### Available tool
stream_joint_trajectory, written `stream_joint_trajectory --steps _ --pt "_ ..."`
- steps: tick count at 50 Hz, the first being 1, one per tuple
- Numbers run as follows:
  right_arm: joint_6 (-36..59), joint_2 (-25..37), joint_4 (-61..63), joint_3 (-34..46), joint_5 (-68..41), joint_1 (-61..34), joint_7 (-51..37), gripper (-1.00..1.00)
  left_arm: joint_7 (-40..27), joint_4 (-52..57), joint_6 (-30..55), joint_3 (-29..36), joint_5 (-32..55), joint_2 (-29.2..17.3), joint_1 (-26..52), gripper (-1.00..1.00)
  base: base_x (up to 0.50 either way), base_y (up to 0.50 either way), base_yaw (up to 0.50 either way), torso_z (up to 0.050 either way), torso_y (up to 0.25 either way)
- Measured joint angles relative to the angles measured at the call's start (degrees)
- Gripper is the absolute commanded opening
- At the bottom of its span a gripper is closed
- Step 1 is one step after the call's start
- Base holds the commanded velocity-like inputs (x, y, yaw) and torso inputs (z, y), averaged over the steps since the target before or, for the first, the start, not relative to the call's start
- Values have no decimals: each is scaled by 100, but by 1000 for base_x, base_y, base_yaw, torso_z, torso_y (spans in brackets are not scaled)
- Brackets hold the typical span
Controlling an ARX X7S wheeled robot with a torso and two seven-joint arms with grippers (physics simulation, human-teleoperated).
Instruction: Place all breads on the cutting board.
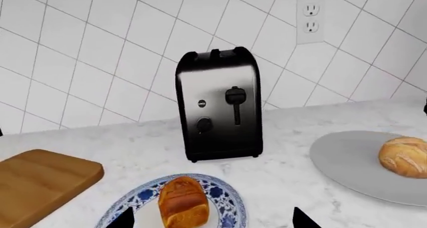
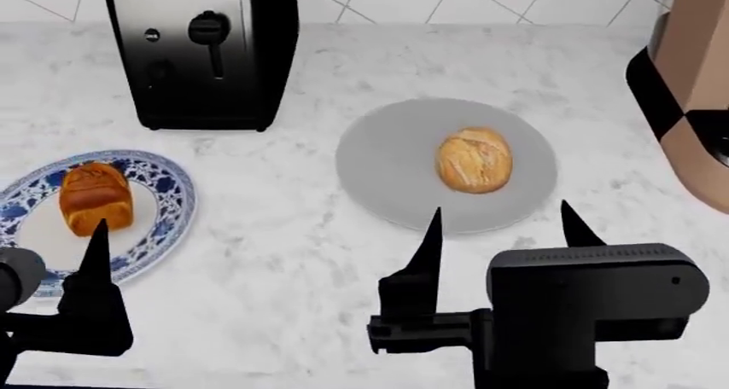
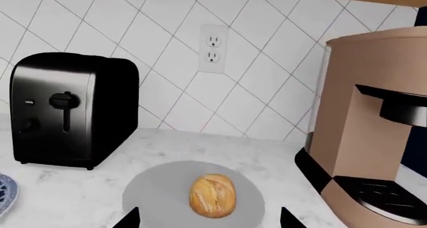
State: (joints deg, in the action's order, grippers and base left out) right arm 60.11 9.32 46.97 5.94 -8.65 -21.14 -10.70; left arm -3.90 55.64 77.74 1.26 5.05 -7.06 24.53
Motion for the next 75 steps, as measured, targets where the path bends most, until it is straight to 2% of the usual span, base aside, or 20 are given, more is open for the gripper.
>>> stream_joint_trajectory --steps 14,24,33,37,43,48,54,64,75 --pt "814 -2 8 -100 -148 -606 -3 100 -47 37 886 -176 325 121 702 100 447 8 0 0 0" --pt "1029 2 -125 -173 -232 -802 23 100 -817 -38 1036 -562 1501 4 840 100 476 0 0 0 2" --pt "1106 10 -306 -189 -289 -904 40 100 -1287 -135 973 -874 2016 -39 721 100 211 2 0 0 0" --pt "1086 18 -483 -190 -313 -935 66 100 -2179 -576 1047 -1328 2863 -211 710 100 0 0 0 0 0" --pt "1020 30 -694 -191 -342 -949 97 100 -4738 -1302 757 -1551 5570 -738 877 100 0 0 0 0 0" --pt "930 39 -861 -191 -363 -949 120 100 -6256 -1599 18 -1209 7478 -1465 999 100 0 0 0 0 0" --pt "821 50 -1029 -179 -381 -948 139 100 -7298 -1835 -947 -425 8810 -2375 1228 100 0 0 0 0 0" --pt "609 77 -1263 -159 -391 -911 153 100 -8018 -2247 -1629 662 9565 -3202 1484 100 0 0 0 0 0" --pt "437 102 -1461 -108 -383 -886 134 100 -8095 -2912 -1890 1299 9879 -3458 1765 100 0 0 0 0 0"
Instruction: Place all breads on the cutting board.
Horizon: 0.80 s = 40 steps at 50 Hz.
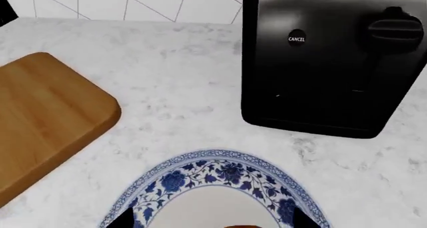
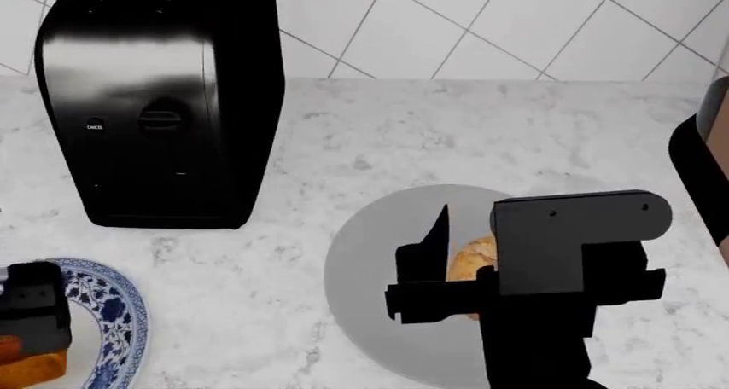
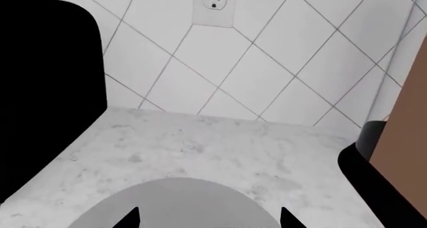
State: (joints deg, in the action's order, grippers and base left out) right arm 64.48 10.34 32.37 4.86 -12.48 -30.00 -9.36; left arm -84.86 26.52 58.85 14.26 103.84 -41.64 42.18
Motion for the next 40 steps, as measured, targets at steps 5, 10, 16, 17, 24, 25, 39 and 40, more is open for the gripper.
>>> stream_joint_trajectory --steps 5,10,16,17,24,25,39,40 --pt "-58 15 -68 17 11 7 -22 100 69 -222 -87 145 55 -9 -3 100 0 0 0 0 0" --pt "-80 27 -89 35 12 15 -44 100 180 -394 -189 233 127 40 -79 100 0 0 0 0 0" --pt "-117 43 -123 57 15 20 -69 100 259 -547 -212 364 235 80 -118 100 0 0 0 0 0" --pt "-125 47 -130 62 18 23 -74 100 273 -572 -204 391 240 83 -124 100 0 0 0 0 0" --pt "-138 63 -146 95 19 20 -105 100 382 -717 -153 537 215 80 -155 100 0 0 0 0 0" --pt "-140 65 -149 98 18 19 -109 100 397 -734 -149 550 206 75 -160 100 0 0 0 0 0" --pt "-137 81 -146 140 -7 2 -157 100 631 -872 -157 633 57 9 -264 100 0 0 0 0 0" --pt "-141 82 -149 143 -9 3 -160 100 678 -899 -166 635 33 11 -286 100 0 0 0 0 0"
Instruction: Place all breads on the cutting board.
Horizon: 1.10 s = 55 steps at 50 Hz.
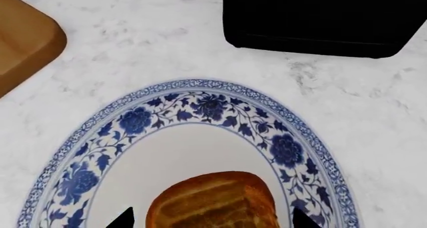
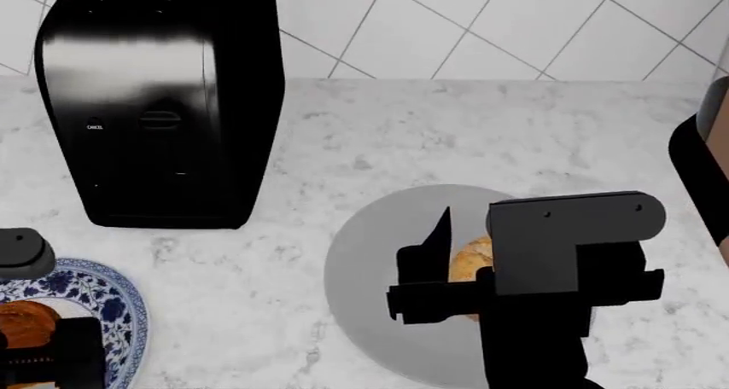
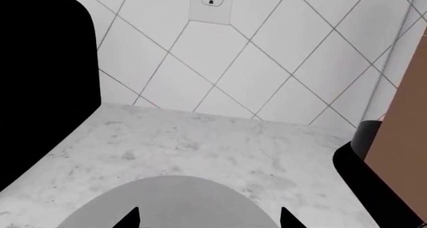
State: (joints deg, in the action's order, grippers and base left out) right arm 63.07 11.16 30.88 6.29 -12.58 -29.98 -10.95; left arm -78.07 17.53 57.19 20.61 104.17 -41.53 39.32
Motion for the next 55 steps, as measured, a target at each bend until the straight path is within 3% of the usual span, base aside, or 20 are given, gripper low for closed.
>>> stream_joint_trajectory --steps 8,9,22,32,40,45,48,55 --pt "-8 6 0 24 -12 2 -31 100 344 -183 -46 49 -198 27 -187 100 0 0 0 0 0" --pt "-13 5 -6 27 -14 1 -34 100 372 -196 -62 45 -219 32 -192 -100 0 0 0 0 0" --pt "-46 16 -32 41 -38 0 -76 100 436 -132 -27 65 -378 16 -219 -100 1 0 0 0 0" --pt "-52 35 -20 28 -74 17 -92 100 144 502 -81 -44 -123 -121 -115 -100 0 0 0 0 0" --pt "-40 44 6 -4 -120 34 -95 100 -425 1506 -310 -162 233 -521 383 -100 0 0 0 0 0" --pt "-93 51 9 -37 -160 83 -75 100 -669 2434 -594 -304 -224 -906 483 -100 0 0 0 0 0" --pt "-161 53 12 -73 -194 137 -50 100 -756 2912 -1082 105 -939 -1394 683 -100 0 0 0 0 0" --pt "-59 26 128 -251 -371 208 0 100 -965 3585 -2892 2224 -3265 -2397 1096 -100 0 0 0 0 0"
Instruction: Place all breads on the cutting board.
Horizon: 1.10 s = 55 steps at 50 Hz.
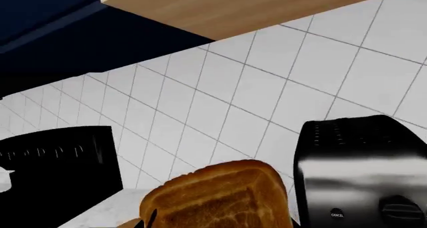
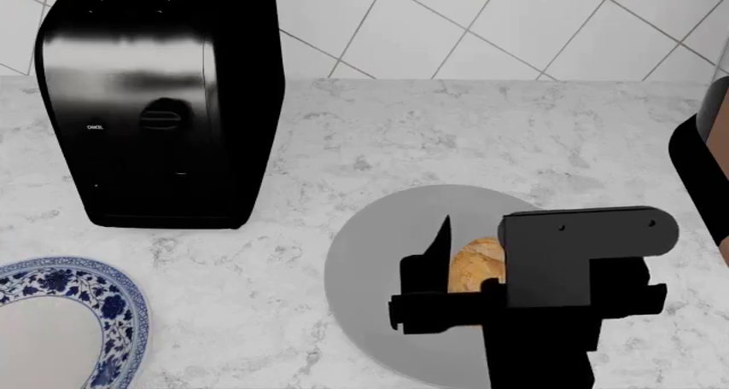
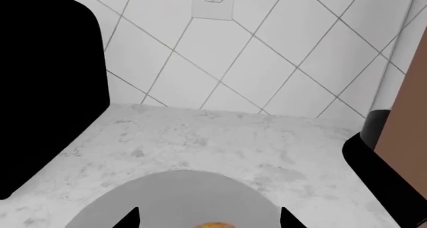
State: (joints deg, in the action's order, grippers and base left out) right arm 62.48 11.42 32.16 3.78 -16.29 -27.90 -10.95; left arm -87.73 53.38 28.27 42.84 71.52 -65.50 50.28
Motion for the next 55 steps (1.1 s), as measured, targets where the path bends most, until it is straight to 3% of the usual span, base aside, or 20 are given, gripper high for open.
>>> stream_joint_trajectory --steps 7,11,23,33,42,55 --pt "1142 -274 388 -599 -494 -364 -120 100 -98 333 -993 1493 -1275 -466 288 -100 0 0 0 0 0" --pt "1670 -191 234 -886 -1537 -720 -1001 100 -131 440 -1280 2067 -1660 -594 459 -100 0 0 0 0 0" --pt "2349 300 -1711 -885 -5613 -2133 -4813 100 -177 590 -1677 2898 -2115 -761 748 -100 0 0 0 0 1" --pt "2315 628 -3016 -443 -7608 -3017 -6676 100 -192 629 -1834 3171 -2296 -854 819 -100 0 0 0 0 0" --pt "2079 878 -3551 -52 -8221 -3442 -7174 100 -197 643 -1929 3318 -2419 -964 875 -100 0 0 0 0 0" --pt "1670 977 -4525 386 -7715 -3801 -6378 100 -200 649 -1702 3203 -2257 -900 947 -100 0 0 0 0 1"
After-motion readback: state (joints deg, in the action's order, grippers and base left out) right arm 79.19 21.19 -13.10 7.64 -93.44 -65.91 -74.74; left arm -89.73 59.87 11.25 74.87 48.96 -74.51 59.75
